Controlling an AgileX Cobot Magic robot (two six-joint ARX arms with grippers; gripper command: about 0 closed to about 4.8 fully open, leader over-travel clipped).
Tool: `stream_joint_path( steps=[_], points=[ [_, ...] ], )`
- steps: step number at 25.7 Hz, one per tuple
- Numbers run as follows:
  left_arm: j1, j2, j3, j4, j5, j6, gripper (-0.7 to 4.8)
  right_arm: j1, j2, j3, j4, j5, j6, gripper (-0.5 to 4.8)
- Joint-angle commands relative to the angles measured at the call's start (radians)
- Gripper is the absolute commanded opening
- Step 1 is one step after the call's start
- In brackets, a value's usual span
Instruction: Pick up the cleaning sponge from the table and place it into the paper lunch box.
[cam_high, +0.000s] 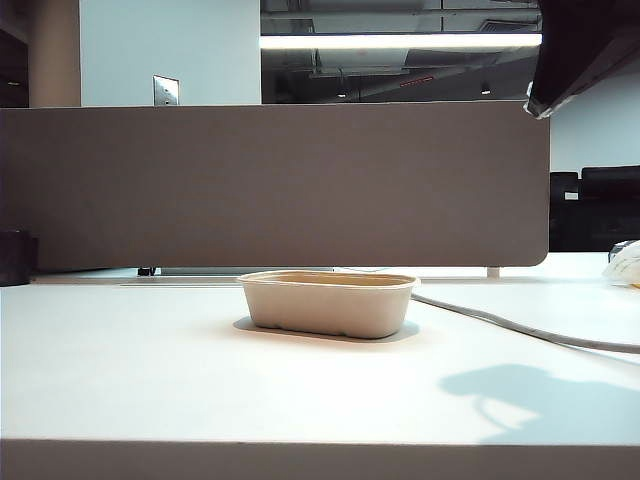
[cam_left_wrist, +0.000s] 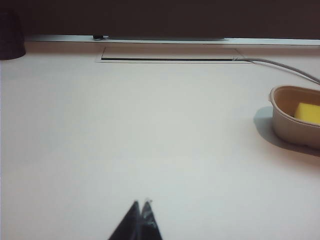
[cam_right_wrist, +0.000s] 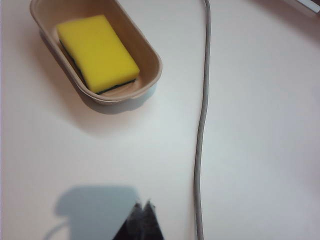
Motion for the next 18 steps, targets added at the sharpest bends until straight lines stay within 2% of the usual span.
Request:
stream_joint_path(
  steps=[1,4,5,6,8,11,13,15,18],
  points=[
    [0.001,0.002,0.001,0.007,0.003,0.001,-0.05,0.002,-0.019,0.003,0.006,0.002,0.003,-0.09],
    [0.001,0.002,0.001,0.007,0.003,0.001,-0.05,-0.028,-0.082,0.002,0.017,0.008,-0.020,-0.08],
    [0.001,0.002,0.001,0.007,0.003,0.001,-0.05,-0.071,-0.109,-0.003,0.059,0.024,-0.083,-0.08],
    [0.001,0.002,0.001,0.007,0.003,0.001,-0.05,-0.111,-0.129,-0.016,0.102,0.024,-0.083,-0.08],
    [0.001,0.002,0.001,0.007,0.003,0.002,-0.05,-0.235,-0.201,-0.096,0.290,0.016,-0.074,-0.08],
    [0.001,0.002,0.001,0.007,0.003,0.001,-0.05,-0.451,-0.361,-0.291,0.592,-0.108,-0.075,-0.08],
    [0.001,0.002,0.001,0.007,0.003,0.001,-0.05,-0.591,-0.459,-0.405,0.686,-0.203,-0.074,-0.08],
    [0.001,0.002,0.001,0.006,0.003,0.001,-0.05,-0.711,-0.554,-0.488,0.691,-0.346,-0.067,-0.08],
    [0.001,0.002,0.001,0.007,0.003,0.002,-0.05,-0.819,-0.686,-0.581,0.668,-0.432,-0.048,-0.08]
  ],
)
